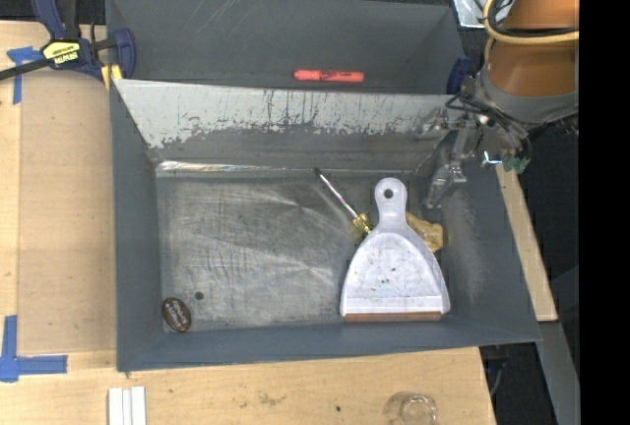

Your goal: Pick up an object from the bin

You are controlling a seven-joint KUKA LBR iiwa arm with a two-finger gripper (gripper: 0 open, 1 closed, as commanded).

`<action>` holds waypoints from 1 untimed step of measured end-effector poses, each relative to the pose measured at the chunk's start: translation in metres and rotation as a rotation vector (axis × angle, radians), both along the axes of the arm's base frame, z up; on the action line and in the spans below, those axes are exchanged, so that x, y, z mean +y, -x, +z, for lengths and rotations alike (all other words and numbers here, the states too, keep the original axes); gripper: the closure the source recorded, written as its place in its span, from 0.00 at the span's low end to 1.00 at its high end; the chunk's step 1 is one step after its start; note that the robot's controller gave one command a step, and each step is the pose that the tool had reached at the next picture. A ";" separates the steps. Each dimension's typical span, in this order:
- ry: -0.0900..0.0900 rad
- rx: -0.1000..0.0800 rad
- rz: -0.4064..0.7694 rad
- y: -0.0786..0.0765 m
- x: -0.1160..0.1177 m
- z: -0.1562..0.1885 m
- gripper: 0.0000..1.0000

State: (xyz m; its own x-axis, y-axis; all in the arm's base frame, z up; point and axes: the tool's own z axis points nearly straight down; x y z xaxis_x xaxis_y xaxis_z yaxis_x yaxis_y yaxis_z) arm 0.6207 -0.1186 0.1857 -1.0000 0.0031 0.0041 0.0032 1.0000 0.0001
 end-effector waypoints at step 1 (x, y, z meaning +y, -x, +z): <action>0.001 -0.008 0.002 -0.002 0.000 0.005 0.00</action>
Offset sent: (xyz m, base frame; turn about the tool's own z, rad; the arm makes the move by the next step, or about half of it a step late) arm -0.0034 -0.0130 -0.1157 0.0693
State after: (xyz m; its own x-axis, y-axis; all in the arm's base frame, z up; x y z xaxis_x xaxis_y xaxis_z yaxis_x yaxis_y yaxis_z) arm 0.6225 -0.1182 0.1908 -1.0000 0.0009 -0.0043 0.0009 1.0000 -0.0011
